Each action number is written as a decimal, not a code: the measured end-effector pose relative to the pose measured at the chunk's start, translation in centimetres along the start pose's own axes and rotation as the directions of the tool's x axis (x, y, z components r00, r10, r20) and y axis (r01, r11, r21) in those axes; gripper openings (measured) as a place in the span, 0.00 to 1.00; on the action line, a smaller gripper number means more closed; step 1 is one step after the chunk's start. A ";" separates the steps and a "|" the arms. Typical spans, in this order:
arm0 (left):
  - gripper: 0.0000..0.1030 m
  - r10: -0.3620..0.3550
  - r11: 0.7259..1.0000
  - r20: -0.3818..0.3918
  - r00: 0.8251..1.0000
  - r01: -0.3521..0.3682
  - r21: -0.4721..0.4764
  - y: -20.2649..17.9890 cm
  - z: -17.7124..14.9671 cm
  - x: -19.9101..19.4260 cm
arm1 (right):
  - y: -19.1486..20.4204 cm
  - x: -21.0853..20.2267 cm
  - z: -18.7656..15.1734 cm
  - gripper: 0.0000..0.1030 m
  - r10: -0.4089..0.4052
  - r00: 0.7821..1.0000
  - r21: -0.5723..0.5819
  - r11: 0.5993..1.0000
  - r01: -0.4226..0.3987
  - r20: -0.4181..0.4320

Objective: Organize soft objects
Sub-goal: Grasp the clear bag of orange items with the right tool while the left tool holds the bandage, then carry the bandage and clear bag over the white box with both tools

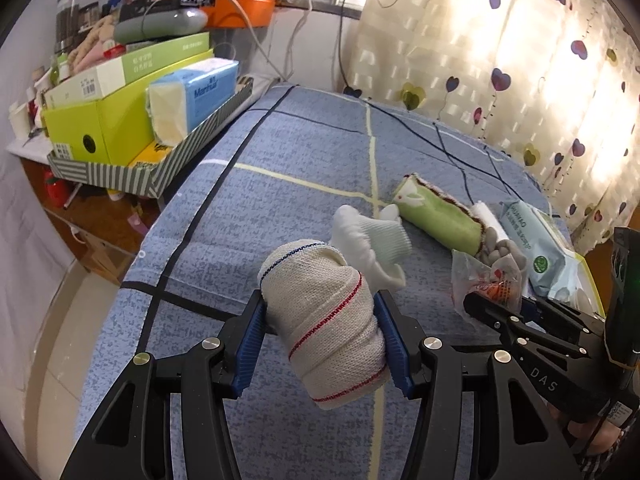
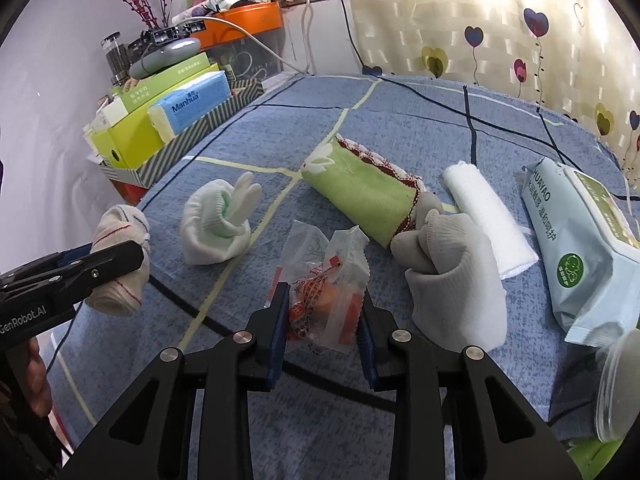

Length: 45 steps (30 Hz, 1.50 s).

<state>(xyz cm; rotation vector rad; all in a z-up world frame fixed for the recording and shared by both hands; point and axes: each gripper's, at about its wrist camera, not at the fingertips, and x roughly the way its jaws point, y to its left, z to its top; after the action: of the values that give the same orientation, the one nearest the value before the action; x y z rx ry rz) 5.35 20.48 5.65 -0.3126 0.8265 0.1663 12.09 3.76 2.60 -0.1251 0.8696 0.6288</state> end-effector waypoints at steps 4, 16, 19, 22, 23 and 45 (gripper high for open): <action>0.52 -0.005 1.000 0.001 1.000 0.005 0.024 -0.7 -0.1 -0.4 | 0.0 -1.1 -0.1 0.31 -0.006 1.000 0.001 1.000 0.006 0.016; 0.52 -0.053 0.992 0.021 0.998 0.050 0.114 -4.7 0.0 -1.8 | -1.7 -5.5 -0.5 0.31 -0.053 0.995 0.030 0.998 0.051 0.081; 0.52 -0.075 0.987 0.022 0.997 0.071 0.145 -6.3 0.3 -2.0 | -2.5 -6.7 -0.7 0.31 -0.075 0.992 0.046 0.996 0.070 0.101; 0.52 -0.100 0.981 0.020 0.995 0.096 0.167 -7.6 0.4 -2.2 | -3.4 -7.9 -1.0 0.31 -0.090 0.989 0.067 0.994 0.083 0.119; 0.52 -0.107 0.978 0.020 0.994 0.102 0.179 -8.2 0.5 -2.3 | -3.6 -8.3 -1.1 0.31 -0.094 0.988 0.071 0.994 0.085 0.123; 0.52 -0.292 0.888 -0.045 0.955 0.288 0.359 -19.9 1.2 -1.8 | -11.6 -15.2 -3.4 0.31 -0.287 0.944 0.244 0.939 0.244 0.160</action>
<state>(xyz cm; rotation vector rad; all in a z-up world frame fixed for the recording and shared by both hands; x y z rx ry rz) 10.28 2.10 11.93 -0.0833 0.7729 -0.2656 9.09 -13.95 10.08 0.0198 0.7125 0.2805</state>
